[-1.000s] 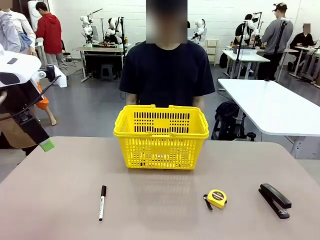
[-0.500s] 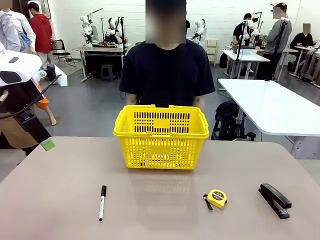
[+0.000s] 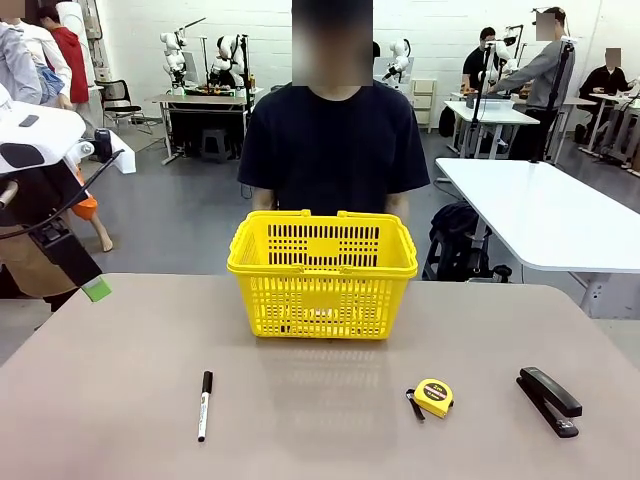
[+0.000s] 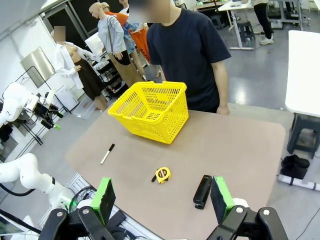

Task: Place the items the person wants into the basket.
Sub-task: Pick up the item the person points to and place it in the Market Basket.

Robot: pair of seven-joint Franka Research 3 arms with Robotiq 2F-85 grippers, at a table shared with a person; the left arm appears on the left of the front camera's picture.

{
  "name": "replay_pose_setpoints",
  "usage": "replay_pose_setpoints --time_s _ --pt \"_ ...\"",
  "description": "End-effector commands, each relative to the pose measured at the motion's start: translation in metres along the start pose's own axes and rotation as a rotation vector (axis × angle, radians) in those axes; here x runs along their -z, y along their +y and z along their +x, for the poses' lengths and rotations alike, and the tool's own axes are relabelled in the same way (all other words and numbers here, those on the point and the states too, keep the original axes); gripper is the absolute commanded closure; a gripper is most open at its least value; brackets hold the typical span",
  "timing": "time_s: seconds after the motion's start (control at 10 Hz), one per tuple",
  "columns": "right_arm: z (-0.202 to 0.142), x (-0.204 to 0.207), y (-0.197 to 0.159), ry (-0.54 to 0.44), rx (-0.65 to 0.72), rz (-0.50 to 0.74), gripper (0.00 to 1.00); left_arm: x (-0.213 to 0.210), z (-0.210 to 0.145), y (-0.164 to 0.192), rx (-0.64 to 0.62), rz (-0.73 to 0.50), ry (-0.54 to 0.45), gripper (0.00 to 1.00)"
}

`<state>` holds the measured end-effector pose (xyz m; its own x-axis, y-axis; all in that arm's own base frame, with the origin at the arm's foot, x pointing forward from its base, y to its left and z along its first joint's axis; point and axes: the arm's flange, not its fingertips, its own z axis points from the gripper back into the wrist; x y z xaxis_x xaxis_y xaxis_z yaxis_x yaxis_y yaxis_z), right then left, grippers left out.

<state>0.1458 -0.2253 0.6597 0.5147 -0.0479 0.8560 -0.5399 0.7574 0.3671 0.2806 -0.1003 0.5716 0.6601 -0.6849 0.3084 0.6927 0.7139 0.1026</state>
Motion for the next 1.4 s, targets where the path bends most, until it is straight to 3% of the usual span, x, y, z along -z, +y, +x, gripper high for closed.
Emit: replay_pose_setpoints --time_s 0.0,0.1,0.3,0.6,1.0,1.3 --pt "-0.001 0.002 0.001 -0.011 -0.009 0.022 0.0 0.0 0.0 0.0 0.0 0.0 0.0 0.0" --pt "-0.001 0.002 0.001 -0.011 -0.009 0.022 0.0 -0.018 -0.014 0.023 0.06 -0.119 -0.034 0.0" --pt "-0.001 0.002 0.001 -0.011 -0.009 0.022 0.0 -0.061 -0.054 0.062 0.187 -0.305 -0.262 0.0" --pt "-0.001 0.002 0.001 -0.011 -0.009 0.022 0.0 -0.095 -0.133 0.132 0.171 -0.363 -0.604 0.0" --pt "-0.001 0.002 0.001 -0.011 -0.009 0.022 0.0 -0.074 -0.213 0.179 -0.007 -0.318 -0.626 0.0" --pt "-0.001 0.002 0.001 -0.011 -0.009 0.022 0.0 -0.062 -0.223 0.185 -0.03 -0.312 -0.575 0.0"
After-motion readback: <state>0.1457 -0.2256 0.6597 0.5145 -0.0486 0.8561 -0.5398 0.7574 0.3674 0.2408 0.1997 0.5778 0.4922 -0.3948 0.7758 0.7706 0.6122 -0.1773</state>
